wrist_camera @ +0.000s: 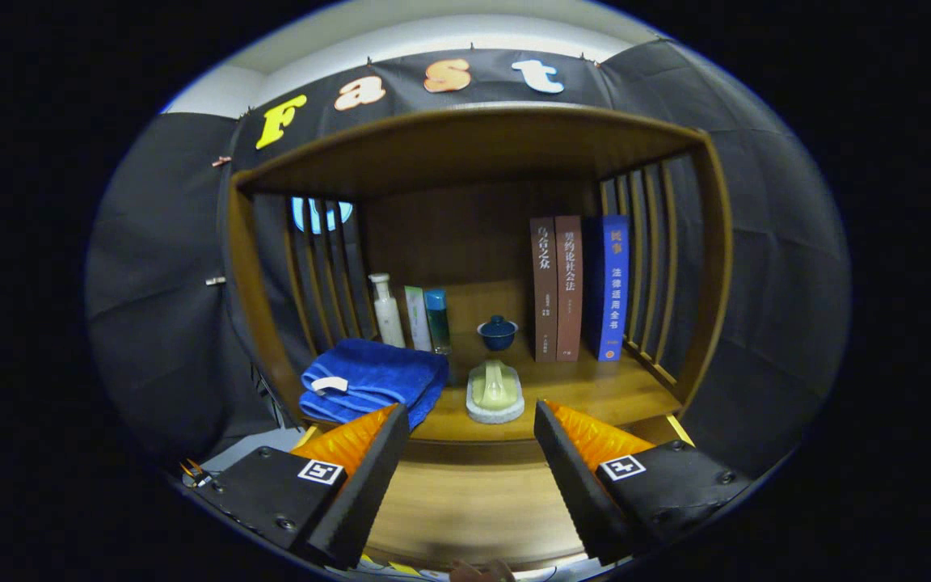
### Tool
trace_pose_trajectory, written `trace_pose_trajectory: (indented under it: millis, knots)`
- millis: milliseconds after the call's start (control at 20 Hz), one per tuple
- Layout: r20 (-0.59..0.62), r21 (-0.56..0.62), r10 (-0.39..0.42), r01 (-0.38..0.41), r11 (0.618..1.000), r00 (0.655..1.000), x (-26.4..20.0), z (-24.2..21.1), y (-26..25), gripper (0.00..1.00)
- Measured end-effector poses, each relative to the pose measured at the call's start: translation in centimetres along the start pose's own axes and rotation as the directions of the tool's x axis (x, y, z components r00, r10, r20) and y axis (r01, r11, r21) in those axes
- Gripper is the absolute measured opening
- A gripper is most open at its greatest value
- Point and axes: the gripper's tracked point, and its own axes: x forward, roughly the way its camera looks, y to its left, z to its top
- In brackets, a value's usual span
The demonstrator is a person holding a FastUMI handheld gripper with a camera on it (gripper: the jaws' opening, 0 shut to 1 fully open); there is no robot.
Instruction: Pull open the drawer, take out the items inside it, and place them on the countertop above the cabinet.
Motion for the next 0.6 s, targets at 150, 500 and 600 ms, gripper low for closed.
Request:
trace_pose_trajectory:
  millis: [150, 500, 600]
  knots:
    - [0.097, 0.012, 0.0, -0.002, 1.0, 0.995, -4.6, -2.5, 0.4, 0.99]
    - [0.1, 0.037, -0.006, 0.003, 0.999, 0.995, -9.0, -14.0, -0.1, 0.99]
    - [0.086, 0.036, -0.01, 0.007, 0.999, 0.996, -8.5, -16.4, -0.2, 0.99]
